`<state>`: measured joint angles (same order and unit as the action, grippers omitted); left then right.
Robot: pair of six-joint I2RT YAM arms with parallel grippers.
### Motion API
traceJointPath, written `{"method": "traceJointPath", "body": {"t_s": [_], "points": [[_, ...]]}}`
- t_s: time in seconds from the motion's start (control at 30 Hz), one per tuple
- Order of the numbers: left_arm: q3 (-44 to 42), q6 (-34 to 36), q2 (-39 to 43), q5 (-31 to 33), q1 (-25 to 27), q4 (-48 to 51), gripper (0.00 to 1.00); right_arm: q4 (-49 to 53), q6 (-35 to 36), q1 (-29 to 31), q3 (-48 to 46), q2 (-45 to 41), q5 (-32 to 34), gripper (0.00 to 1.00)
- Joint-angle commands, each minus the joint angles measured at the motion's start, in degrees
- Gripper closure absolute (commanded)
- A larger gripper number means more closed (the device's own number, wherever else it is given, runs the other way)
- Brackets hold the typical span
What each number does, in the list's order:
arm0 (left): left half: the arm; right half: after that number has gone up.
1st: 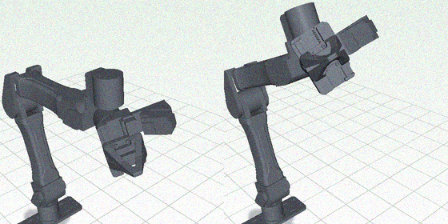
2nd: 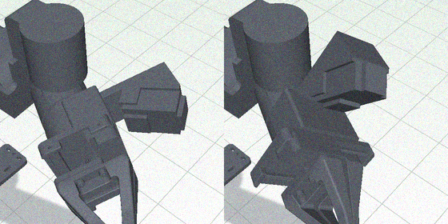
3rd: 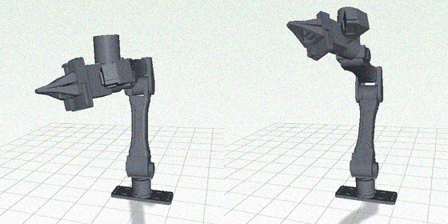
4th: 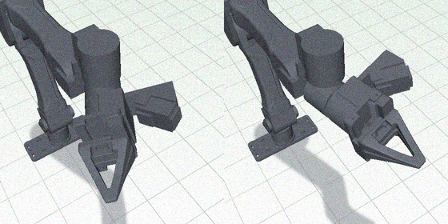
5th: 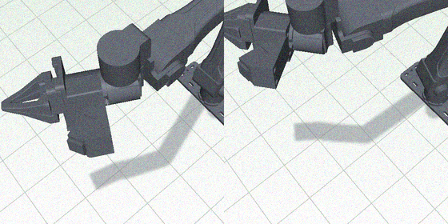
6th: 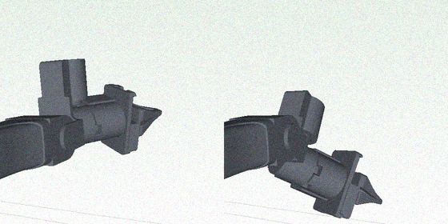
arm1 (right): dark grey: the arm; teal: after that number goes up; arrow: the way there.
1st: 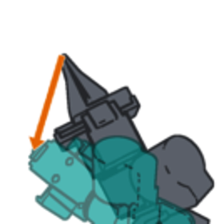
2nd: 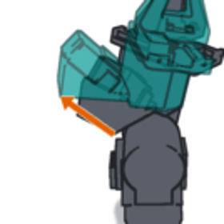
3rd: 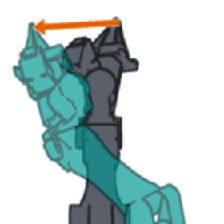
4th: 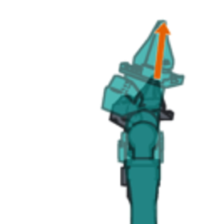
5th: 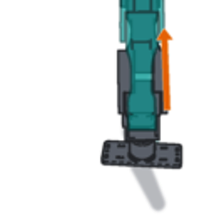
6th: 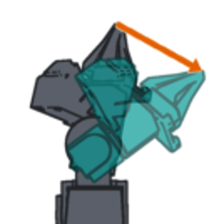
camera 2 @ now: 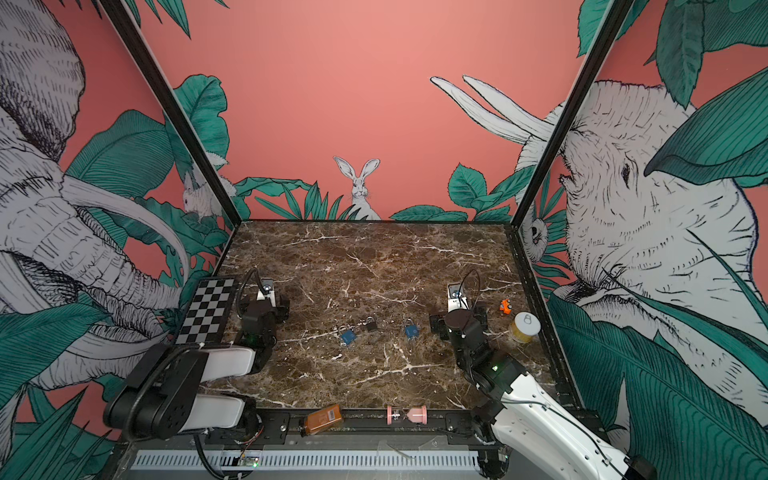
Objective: Lock with the key
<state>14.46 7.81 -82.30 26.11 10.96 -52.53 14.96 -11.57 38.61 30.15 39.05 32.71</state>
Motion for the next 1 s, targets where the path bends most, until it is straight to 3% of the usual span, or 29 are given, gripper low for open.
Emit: {"method": "traceJointPath", "body": {"t_s": [0.0,0.03,0.07,0.1,0.13,0.23,0.4,0.6,0.63,0.67,0.73,0.83,0.97], "points": [[3.0,-1.1,-9.6,-12.9,-5.7,-14.4,0.09,0.5,0.1,-0.4,2.2,0.7,3.0,0.02],[3.7,-1.7,-8.5,-14.2,-6.3,-12.2,0.08,1.0,1.4,-0.7,2.3,0.8,3.4,0.02],[5.4,-2.8,-4.8,-15.4,-6.5,-2.6,0.09,1.4,2.8,-0.9,2.3,0.9,4.2,0.02],[6.1,-2.3,-5.7,-16.4,-6.7,-1.0,0.08,1.8,3.8,-1.0,2.2,0.9,5.2,0.02],[5.9,-1.0,-8.5,-17.3,-6.7,-6.9,0.06,1.7,4.5,-1.5,1.9,0.8,6.6,0.02],[8.2,-2.1,-6.5,-16.2,-6.7,1.4,0.02,-1.7,5.9,-5.2,-0.4,1.2,7.5,0.02],[8.4,-1.7,-7.4,-16.7,-6.8,0.0,0.02,-16.7,6.3,-15.7,-5.7,9.2,2.6,0.02],[8.4,-1.8,-7.0,-16.6,-6.8,0.4,0.02,-43.8,9.8,-26.5,-9.4,30.5,-4.7,0.02],[8.4,-1.8,-6.9,-16.6,-6.8,0.6,0.02,-45.3,10.0,-28.1,-7.6,34.0,-5.8,0.02],[8.4,-2.0,-6.6,-16.7,-6.9,1.4,0.02,-37.8,8.3,-29.3,-3.9,35.3,-8.2,0.02],[8.5,-2.0,-6.5,-16.6,-6.8,1.8,0.02,-43.8,8.6,-31.5,-4.3,37.9,-14.6,0.02],[8.4,-2.0,-6.6,-16.7,-6.8,1.4,0.02,-48.8,10.0,-32.1,-4.2,40.1,-16.1,0.02],[8.5,-2.0,-6.5,-16.6,-6.8,1.6,0.02,-47.4,11.3,-33.7,-1.9,42.3,-18.2,0.02]]}}
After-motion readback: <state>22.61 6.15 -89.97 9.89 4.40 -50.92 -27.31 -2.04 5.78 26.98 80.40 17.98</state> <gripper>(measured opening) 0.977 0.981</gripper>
